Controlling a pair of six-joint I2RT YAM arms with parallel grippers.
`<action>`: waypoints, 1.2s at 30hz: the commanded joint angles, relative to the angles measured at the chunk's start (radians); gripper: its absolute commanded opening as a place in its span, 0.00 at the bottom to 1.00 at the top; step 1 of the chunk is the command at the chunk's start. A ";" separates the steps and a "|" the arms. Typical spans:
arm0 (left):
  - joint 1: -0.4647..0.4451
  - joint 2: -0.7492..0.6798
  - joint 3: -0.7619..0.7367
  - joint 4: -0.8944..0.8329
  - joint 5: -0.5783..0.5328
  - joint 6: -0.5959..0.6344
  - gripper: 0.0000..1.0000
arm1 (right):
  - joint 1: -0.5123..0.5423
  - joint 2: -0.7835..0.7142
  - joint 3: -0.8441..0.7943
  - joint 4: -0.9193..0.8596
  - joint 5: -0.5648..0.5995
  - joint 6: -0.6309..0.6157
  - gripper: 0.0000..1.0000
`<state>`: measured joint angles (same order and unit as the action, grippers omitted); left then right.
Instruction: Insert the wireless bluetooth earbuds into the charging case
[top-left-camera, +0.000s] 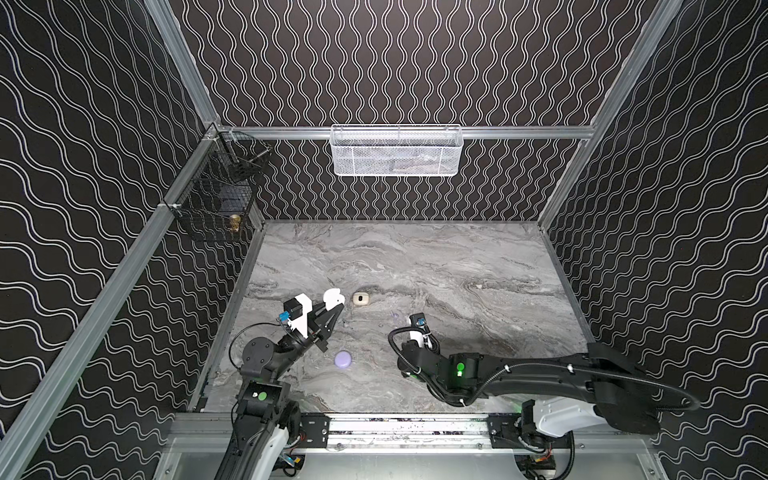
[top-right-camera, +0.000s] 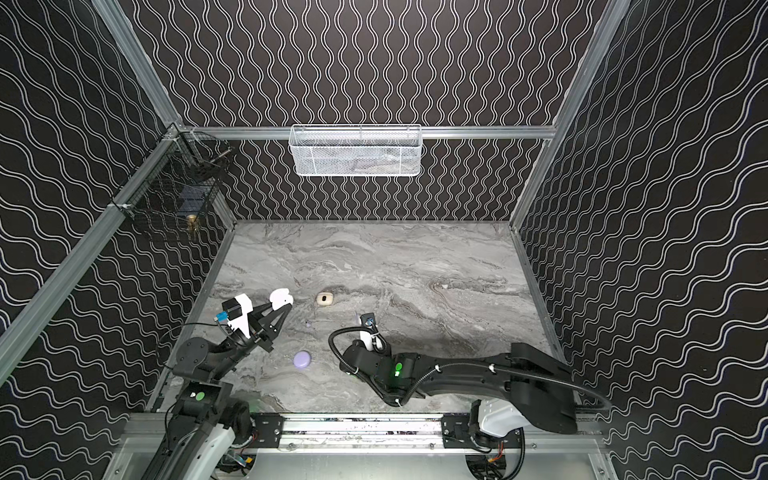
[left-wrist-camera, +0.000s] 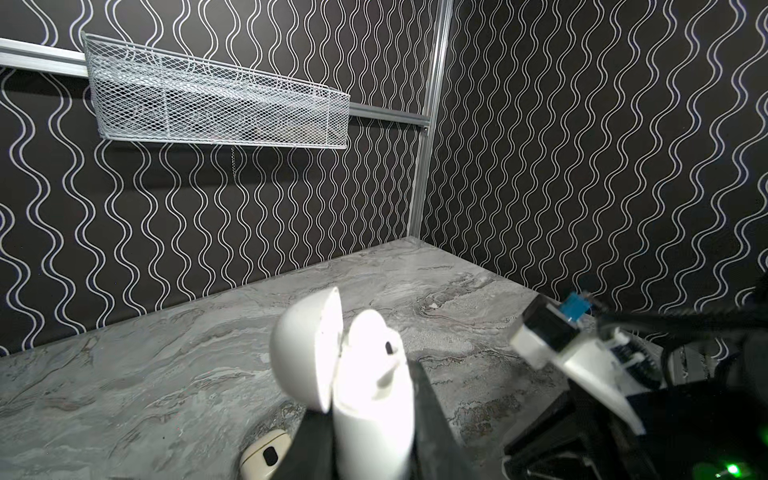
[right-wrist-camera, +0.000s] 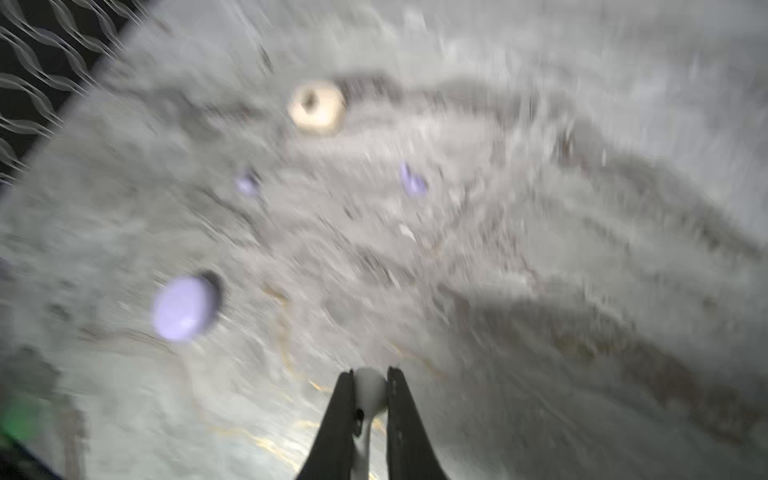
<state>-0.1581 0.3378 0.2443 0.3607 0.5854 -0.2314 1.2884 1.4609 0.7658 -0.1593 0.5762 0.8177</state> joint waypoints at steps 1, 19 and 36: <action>0.000 0.007 0.010 0.018 -0.001 0.009 0.00 | -0.035 0.078 -0.008 -0.023 -0.155 0.088 0.06; 0.000 0.014 0.013 0.020 -0.002 0.011 0.00 | -0.103 0.167 -0.008 -0.056 -0.208 0.109 0.24; 0.001 -0.010 0.017 0.003 0.006 0.018 0.00 | -0.103 0.210 0.148 -0.267 -0.219 0.106 0.59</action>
<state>-0.1581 0.3313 0.2558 0.3435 0.5819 -0.2287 1.1843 1.6485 0.8875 -0.3603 0.3614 0.9077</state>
